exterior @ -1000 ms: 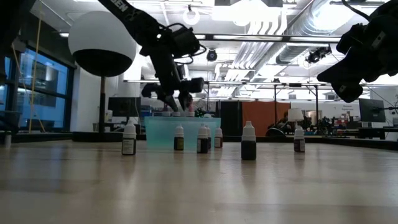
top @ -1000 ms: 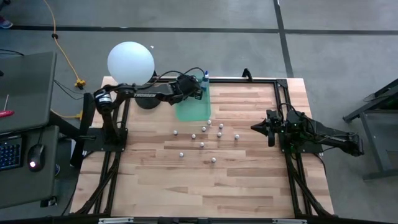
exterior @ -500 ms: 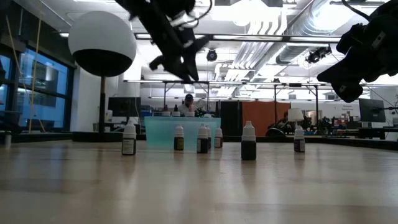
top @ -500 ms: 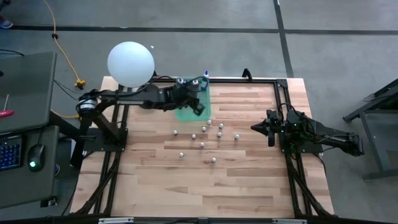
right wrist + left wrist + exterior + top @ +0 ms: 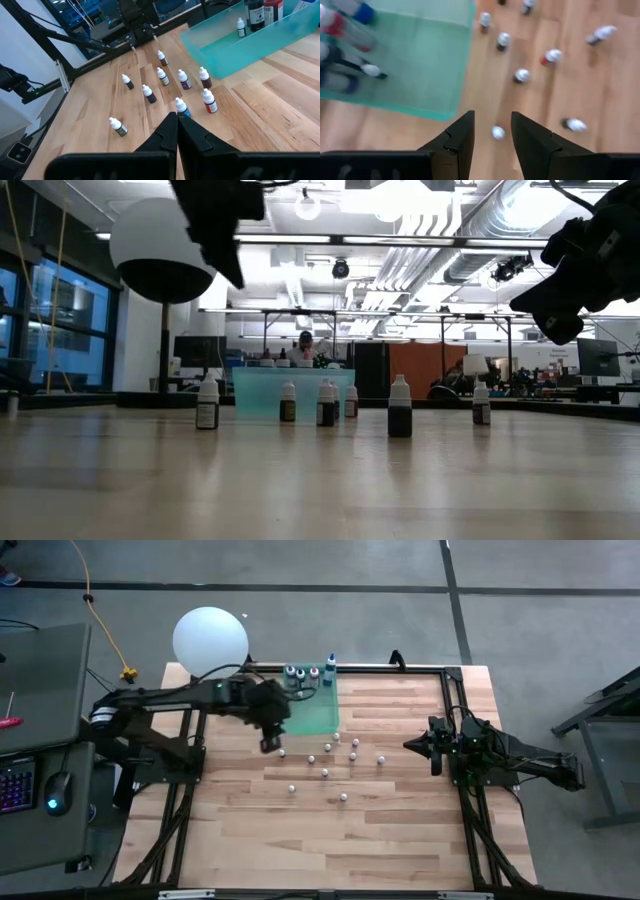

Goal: Pick & Place food coloring
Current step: Put the small brown food coloring bottle into the blue bin

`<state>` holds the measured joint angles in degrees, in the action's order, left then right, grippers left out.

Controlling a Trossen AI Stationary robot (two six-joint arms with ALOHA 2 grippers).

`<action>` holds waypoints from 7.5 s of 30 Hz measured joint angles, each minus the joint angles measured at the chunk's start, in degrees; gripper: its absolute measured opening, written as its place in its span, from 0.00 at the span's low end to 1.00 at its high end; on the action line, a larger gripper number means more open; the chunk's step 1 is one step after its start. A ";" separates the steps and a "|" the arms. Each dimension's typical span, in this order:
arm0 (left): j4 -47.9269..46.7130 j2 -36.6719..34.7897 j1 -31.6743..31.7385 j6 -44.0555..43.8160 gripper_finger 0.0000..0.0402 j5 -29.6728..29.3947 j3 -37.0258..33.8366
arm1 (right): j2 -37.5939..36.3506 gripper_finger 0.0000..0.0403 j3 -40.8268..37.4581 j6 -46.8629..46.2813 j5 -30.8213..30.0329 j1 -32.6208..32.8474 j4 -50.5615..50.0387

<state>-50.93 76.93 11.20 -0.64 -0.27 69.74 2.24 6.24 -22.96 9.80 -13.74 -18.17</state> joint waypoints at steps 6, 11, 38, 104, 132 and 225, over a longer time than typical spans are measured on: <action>3.26 -13.15 0.00 -4.42 0.31 5.80 -13.83 | 0.00 0.00 0.00 0.00 0.00 -0.02 0.00; 16.61 -29.22 0.00 -10.42 0.31 8.68 -30.06 | 0.00 0.00 0.00 -0.01 0.00 0.00 0.00; 57.83 -39.95 0.00 -1.99 0.31 5.08 -67.13 | 0.02 0.00 0.00 0.00 0.00 0.00 0.00; 101.47 1.83 0.00 3.51 0.56 7.36 -65.99 | 0.02 0.00 0.00 -0.07 0.00 -0.01 0.00; 100.50 10.36 0.02 3.45 0.56 10.42 -61.14 | 0.02 0.00 0.00 -0.02 0.00 0.00 0.00; 52.25 9.38 -9.11 -8.18 0.17 -19.87 -13.10 | 0.04 0.00 0.00 -0.01 0.01 0.00 0.00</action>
<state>1.32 86.31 2.09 -8.82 -20.13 56.64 2.28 6.24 -22.97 9.81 -13.74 -18.17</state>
